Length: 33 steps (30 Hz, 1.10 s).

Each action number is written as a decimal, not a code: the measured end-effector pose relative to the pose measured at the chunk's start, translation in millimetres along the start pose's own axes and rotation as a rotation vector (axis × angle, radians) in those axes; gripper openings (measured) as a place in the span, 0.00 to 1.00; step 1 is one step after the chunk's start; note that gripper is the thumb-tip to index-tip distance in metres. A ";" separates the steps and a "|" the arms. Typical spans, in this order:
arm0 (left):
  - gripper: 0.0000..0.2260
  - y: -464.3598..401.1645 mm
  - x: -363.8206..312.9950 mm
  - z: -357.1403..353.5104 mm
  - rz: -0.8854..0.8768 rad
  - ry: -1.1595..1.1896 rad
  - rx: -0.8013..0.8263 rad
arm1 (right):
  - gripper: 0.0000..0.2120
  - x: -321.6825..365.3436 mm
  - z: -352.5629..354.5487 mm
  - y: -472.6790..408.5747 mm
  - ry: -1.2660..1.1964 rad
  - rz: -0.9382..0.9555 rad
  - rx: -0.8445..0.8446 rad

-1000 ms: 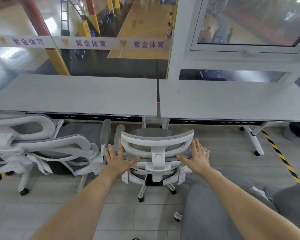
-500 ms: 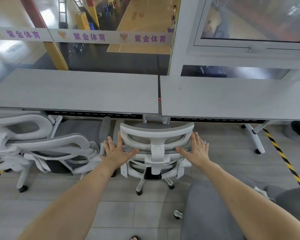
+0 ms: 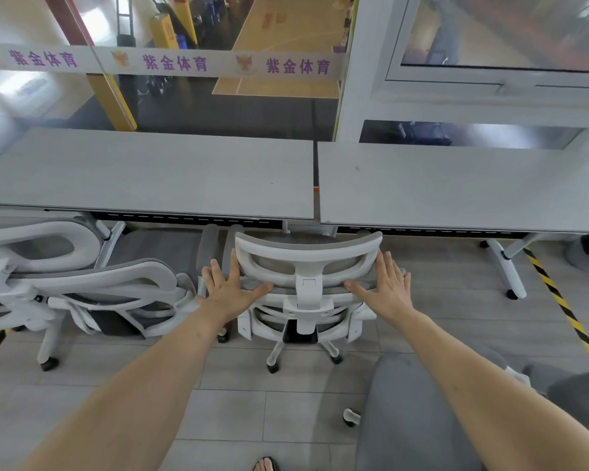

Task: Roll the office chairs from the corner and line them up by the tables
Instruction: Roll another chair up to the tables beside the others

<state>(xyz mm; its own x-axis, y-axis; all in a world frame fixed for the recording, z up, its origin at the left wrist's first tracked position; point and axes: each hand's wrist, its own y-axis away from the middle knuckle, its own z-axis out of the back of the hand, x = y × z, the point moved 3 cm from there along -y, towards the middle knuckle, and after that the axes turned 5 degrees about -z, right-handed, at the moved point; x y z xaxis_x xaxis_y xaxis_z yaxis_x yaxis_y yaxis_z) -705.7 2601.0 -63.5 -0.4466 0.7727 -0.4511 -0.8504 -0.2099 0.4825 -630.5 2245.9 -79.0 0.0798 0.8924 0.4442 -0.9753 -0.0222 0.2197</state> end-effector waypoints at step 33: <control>0.23 305.5 -92.1 -162.5 -0.302 -0.284 -0.324 | 0.17 -128.1 80.5 294.7 0.032 0.222 -0.123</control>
<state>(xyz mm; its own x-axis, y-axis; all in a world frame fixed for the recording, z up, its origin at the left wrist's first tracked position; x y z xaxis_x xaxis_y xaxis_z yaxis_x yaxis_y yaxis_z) -969.5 2368.3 3.4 -0.1139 0.9498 -0.2915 -0.9920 -0.0927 0.0857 -911.6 2088.8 -1.2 -0.1435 0.8859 0.4411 -0.9861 -0.1655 0.0116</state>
